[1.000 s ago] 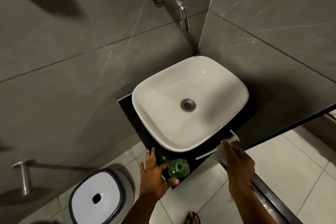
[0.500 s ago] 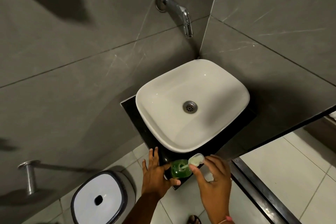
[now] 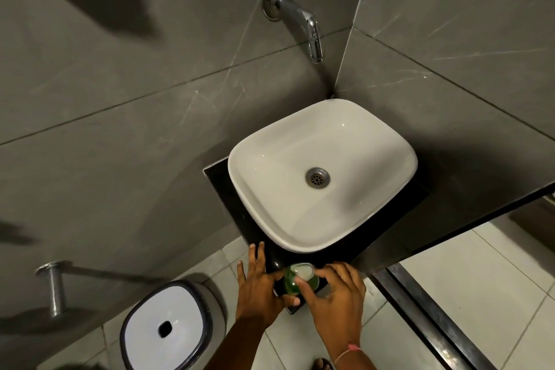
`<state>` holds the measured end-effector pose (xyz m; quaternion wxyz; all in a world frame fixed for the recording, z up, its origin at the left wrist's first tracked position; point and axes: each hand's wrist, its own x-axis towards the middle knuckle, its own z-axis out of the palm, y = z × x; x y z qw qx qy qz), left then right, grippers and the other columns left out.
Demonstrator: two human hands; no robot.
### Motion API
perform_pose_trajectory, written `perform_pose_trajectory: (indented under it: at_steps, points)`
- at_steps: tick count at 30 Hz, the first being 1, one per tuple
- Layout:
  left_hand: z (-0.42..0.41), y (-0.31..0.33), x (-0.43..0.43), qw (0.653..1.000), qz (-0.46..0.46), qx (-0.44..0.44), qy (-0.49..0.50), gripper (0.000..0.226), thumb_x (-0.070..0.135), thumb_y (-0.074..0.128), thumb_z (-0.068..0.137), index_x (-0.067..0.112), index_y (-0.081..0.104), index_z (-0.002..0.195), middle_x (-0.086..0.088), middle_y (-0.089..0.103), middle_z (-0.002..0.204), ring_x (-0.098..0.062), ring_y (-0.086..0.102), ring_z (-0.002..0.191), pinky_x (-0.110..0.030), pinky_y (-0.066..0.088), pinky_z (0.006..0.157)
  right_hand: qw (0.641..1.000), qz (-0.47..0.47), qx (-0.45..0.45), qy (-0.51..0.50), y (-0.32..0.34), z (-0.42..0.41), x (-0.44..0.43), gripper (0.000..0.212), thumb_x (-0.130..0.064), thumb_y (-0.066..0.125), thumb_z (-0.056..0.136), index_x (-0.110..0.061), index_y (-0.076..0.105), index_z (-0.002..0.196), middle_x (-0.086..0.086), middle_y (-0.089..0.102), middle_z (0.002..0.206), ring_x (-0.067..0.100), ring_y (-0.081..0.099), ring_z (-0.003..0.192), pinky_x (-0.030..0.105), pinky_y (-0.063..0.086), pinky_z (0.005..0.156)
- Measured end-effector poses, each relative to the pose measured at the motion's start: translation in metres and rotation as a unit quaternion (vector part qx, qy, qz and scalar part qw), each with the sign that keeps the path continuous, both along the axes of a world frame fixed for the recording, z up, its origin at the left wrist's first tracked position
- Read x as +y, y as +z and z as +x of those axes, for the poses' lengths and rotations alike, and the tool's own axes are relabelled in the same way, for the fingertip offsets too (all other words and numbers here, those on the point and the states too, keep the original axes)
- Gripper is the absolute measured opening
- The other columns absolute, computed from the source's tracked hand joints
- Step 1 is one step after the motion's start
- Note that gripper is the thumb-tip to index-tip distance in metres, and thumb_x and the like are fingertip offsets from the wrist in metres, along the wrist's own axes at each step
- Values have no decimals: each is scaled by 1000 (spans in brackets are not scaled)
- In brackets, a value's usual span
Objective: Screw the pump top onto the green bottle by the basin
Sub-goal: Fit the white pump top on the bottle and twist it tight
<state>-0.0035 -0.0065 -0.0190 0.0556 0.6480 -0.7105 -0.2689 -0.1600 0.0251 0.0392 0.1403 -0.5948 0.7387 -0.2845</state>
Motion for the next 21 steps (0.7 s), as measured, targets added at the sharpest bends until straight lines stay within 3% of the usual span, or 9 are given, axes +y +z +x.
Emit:
perform_pose_trajectory:
  at_steps: [7,10,13,16,18,21]
  points:
    - [0,0,0,999,-10,-33,-14,60,66,67,67,45,56,122,-2,-17,160,-20,-37,138,-54,-10,117,998,41,-10,-46,3,14,-3,44,-71,65,59,-31,49,69,-9,59,81,20,51,98,43,41,91]
    - [0,-1,1,999,-10,-31,-13,57,64,67,69,44,56,121,-1,-18,160,-19,-39,136,-55,-9,118,996,57,-40,-48,3,13,1,53,-78,61,54,-36,54,85,-12,59,92,16,48,103,45,39,96]
    - [-1,0,0,999,-4,-36,-12,62,67,66,68,45,53,125,-2,-18,160,-21,-37,138,-55,-10,117,996,32,-83,-1,1,9,4,54,-63,71,62,-38,62,109,-14,58,108,15,45,111,45,40,97]
    - [-2,2,0,999,0,-40,-12,65,69,66,67,44,53,126,-2,-19,160,-22,-35,140,-53,-13,116,994,9,-111,0,-1,9,-2,34,-37,83,63,-30,70,93,-15,57,100,18,49,104,48,47,88]
    - [-2,2,1,999,-1,-41,-8,65,68,67,67,44,54,126,-2,-19,160,-22,-34,140,-52,-14,116,991,17,-128,-24,-2,11,-5,30,-40,85,58,-30,65,79,-14,57,94,17,48,99,43,45,86]
    - [-3,2,2,999,-7,-45,-8,60,64,68,68,43,56,123,-1,-17,160,-22,-34,140,-53,-12,117,990,18,-135,-49,-5,17,-4,42,-52,82,53,-31,50,70,-11,53,85,18,46,94,40,38,82]
